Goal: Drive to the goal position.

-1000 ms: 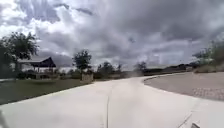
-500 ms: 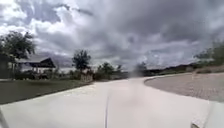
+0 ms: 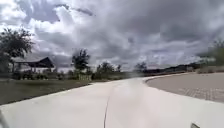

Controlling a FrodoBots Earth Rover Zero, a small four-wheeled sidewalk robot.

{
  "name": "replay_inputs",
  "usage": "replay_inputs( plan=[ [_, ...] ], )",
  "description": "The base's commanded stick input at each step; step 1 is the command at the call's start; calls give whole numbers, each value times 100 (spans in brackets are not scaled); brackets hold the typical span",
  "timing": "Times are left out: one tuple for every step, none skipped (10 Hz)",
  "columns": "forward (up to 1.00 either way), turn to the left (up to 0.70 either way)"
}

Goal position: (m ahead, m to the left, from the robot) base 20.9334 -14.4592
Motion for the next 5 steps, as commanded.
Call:
replay_inputs(
  plan=[
    [70,1],
    [70,1],
    [70,1],
    [70,1],
    [70,1]
  ],
)
